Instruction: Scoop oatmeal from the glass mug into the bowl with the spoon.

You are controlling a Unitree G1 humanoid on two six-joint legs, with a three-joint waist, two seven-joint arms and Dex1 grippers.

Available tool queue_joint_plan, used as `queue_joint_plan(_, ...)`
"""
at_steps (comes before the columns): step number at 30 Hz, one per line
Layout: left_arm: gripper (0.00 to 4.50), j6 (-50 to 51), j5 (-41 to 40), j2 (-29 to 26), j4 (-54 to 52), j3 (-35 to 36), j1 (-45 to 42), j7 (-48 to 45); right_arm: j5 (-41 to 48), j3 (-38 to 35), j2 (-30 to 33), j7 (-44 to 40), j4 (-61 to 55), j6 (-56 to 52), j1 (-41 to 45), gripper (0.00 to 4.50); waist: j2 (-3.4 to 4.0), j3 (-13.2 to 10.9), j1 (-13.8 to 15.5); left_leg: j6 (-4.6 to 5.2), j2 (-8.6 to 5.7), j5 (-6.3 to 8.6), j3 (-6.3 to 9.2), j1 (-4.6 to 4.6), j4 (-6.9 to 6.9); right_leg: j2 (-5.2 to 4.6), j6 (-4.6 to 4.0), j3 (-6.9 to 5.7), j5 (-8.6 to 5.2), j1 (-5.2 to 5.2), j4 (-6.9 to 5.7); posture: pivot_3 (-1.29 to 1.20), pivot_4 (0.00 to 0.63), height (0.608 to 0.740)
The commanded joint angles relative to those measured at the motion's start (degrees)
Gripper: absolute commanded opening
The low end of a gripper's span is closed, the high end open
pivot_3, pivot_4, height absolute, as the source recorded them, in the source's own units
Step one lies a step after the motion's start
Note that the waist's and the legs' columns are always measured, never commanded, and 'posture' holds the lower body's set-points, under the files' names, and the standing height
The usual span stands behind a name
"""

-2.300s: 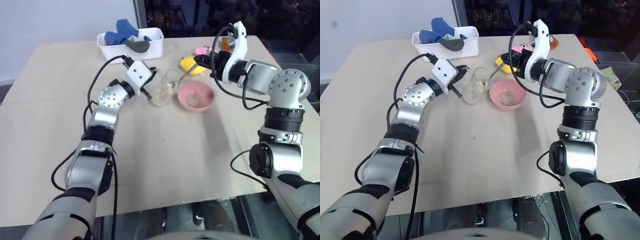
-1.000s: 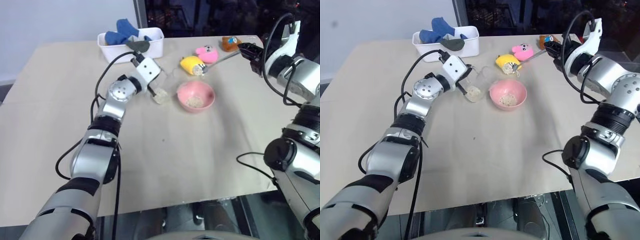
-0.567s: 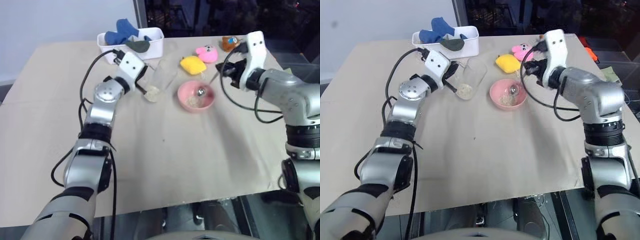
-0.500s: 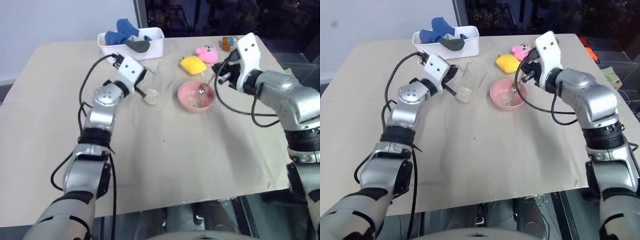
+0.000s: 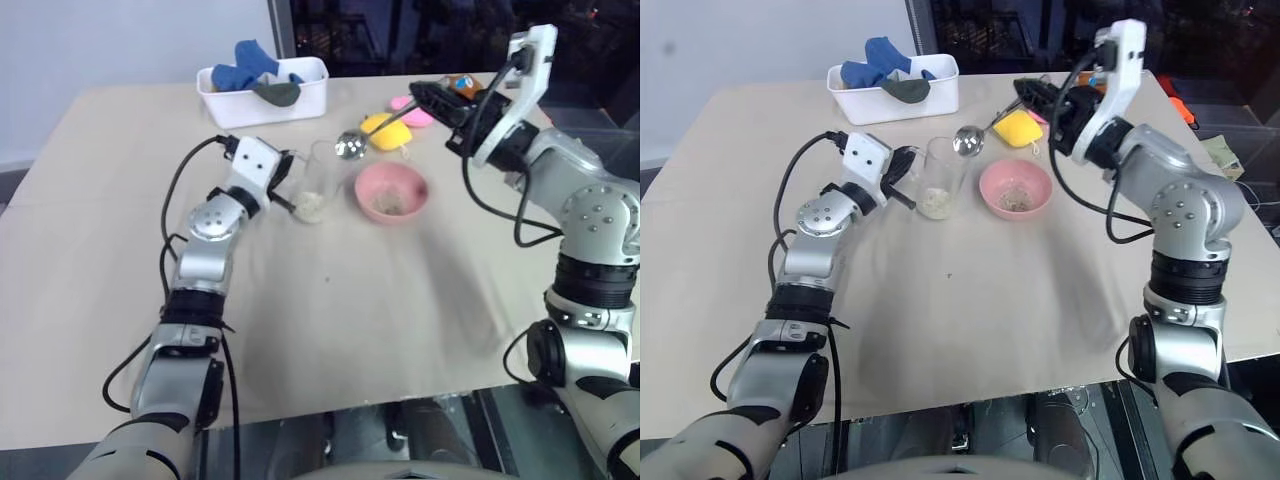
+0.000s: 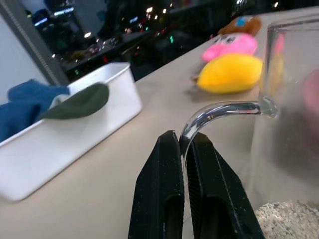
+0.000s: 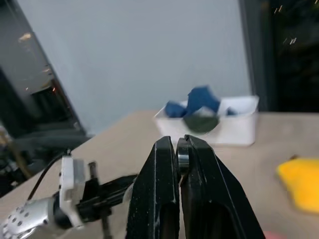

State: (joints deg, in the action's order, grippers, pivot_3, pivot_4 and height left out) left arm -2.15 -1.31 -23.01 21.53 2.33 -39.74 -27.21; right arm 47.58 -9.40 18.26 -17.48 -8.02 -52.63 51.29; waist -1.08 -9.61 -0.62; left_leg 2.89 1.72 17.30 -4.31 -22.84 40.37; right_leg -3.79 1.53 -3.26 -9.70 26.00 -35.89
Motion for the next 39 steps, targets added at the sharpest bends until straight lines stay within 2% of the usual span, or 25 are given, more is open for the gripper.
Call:
queue_joint_plan(1,0.05,-1.77,-2.67,0.57,-5.80,2.19,0.12,0.96,-2.30,3.06,-1.12,-0.01,-1.26,0.88,0.59,0.00,0.00,0.00,-0.02,0.00,0.00,0.00,0.01,-0.01,0.00,0.00,0.00,0.00,0.00,0.00,0.00,0.00,0.150,0.740)
queue_joint_plan(5,0.05,0.04,-5.37,1.70,-9.19,3.30,1.78,1.30,-8.28,9.42,-0.49,-3.10,-0.41,3.74,0.15,0.00,0.00,0.00,-0.01,0.00,-0.03,0.00,0.05,-0.02,-0.01,-0.01,0.00,0.01,0.00,0.00,0.01,0.00,0.150,0.740)
queue_joint_plan(7,0.00,0.42,-6.16,2.11,-10.11,3.66,3.11,1.48,-9.87,10.92,-0.76,-4.53,0.02,5.35,0.10,0.71,0.00,0.00,0.03,0.00,-0.05,0.00,0.08,-0.03,-0.01,-0.02,0.00,-0.01,0.00,-0.01,0.01,0.00,0.150,0.740)
queue_joint_plan(8,0.00,0.83,-7.10,2.59,-10.34,4.33,3.98,1.76,-11.07,11.99,-0.48,-5.58,-0.21,6.63,-0.39,0.76,0.00,0.00,-0.03,0.00,-0.06,0.00,0.07,-0.03,0.00,-0.02,0.01,-0.01,0.00,-0.01,0.02,0.00,0.150,0.740)
queue_joint_plan(11,0.00,0.81,-10.45,4.12,-10.57,6.91,6.30,2.56,-15.71,14.28,1.56,-8.71,-3.10,12.47,-3.75,2.14,0.00,0.00,-0.04,0.00,-0.05,0.00,0.14,0.00,0.00,-0.03,0.01,0.01,0.00,0.00,0.03,0.00,0.150,0.740)
queue_joint_plan(12,0.00,1.01,-11.08,4.26,-10.17,7.65,6.91,2.78,-16.26,14.23,2.16,-9.41,-4.83,13.54,-5.74,2.36,0.00,0.00,0.14,0.00,-0.05,0.00,0.16,0.00,0.00,-0.03,0.01,0.01,0.00,-0.01,0.02,0.00,0.150,0.740)
queue_joint_plan(13,0.00,0.94,-11.79,4.37,-9.63,8.49,7.38,3.01,-14.68,12.75,1.01,-12.08,-6.80,17.29,-8.55,2.83,-0.01,0.01,0.18,0.00,-0.06,0.00,0.15,-0.02,-0.01,-0.03,0.01,-0.04,0.00,-0.03,0.03,0.00,0.150,0.740)
queue_joint_plan(14,0.00,1.08,-12.61,4.41,-8.92,9.52,7.75,3.34,-14.78,12.45,1.88,-15.39,-9.46,21.19,-11.70,3.07,-0.02,0.02,0.24,0.00,-0.04,0.00,0.15,-0.02,0.00,-0.04,0.01,-0.04,-0.01,-0.03,0.04,0.00,0.150,0.740)
queue_joint_plan(17,0.00,-0.54,-13.74,4.09,-6.72,11.83,8.62,3.65,-19.39,12.42,7.19,-20.97,-16.57,29.76,-21.41,3.07,-0.02,0.01,0.55,0.01,-0.07,0.00,0.23,-0.05,-0.03,-0.04,0.02,-0.05,-0.01,-0.03,0.05,0.00,0.150,0.740)
queue_joint_plan(21,0.00,-4.60,-14.07,3.48,-3.06,13.89,9.06,3.04,-19.20,9.76,12.60,-25.65,-23.50,33.94,-35.20,3.07,-0.04,0.01,0.90,0.02,-0.19,0.01,0.23,0.09,-0.02,-0.15,0.05,-0.13,-0.02,-0.24,0.18,0.00,0.150,0.740)
queue_joint_plan(24,0.00,-8.45,-13.99,3.00,1.21,15.51,8.89,3.04,-18.86,6.71,14.67,-26.65,-27.33,36.08,-44.87,3.89,-0.06,0.02,1.19,0.02,-0.19,0.01,0.23,0.19,0.00,-0.15,0.04,-0.11,-0.02,-0.29,0.12,0.00,0.150,0.740)
queue_joint_plan(25,0.00,-9.71,-13.85,2.87,2.53,15.75,8.89,3.16,-19.09,5.88,15.16,-26.85,-28.36,36.84,-47.77,4.35,-0.06,0.03,1.34,0.02,-0.19,0.01,0.22,0.22,0.01,-0.14,0.04,-0.13,-0.03,-0.32,0.09,0.00,0.150,0.740)
queue_joint_plan(30,0.00,-13.12,-13.77,2.84,6.66,16.06,8.69,3.03,-19.75,3.96,15.28,-25.25,-31.27,38.28,-53.95,4.43,-0.11,0.04,1.30,0.07,-0.18,0.01,0.24,0.42,0.04,-0.13,0.04,0.00,-0.03,-0.41,0.01,0.00,0.150,0.740)
queue_joint_plan(35,0.00,-15.54,-14.19,2.96,9.56,16.25,9.75,2.48,-21.98,3.50,15.25,-23.20,-31.08,39.43,-54.77,4.43,-0.11,0.04,1.31,0.21,-0.17,0.11,0.23,0.82,0.03,-0.13,0.05,0.07,-0.04,-0.76,0.02,0.00,0.150,0.740)
queue_joint_plan(39,1.47,-17.99,-13.80,3.10,11.34,15.98,11.28,2.21,-22.53,3.98,15.42,-23.27,-30.28,39.65,-54.46,4.50,-0.11,0.05,1.30,0.18,-0.17,0.09,0.21,0.86,0.02,-0.13,0.04,0.10,-0.04,-0.79,0.03,0.00,0.150,0.740)
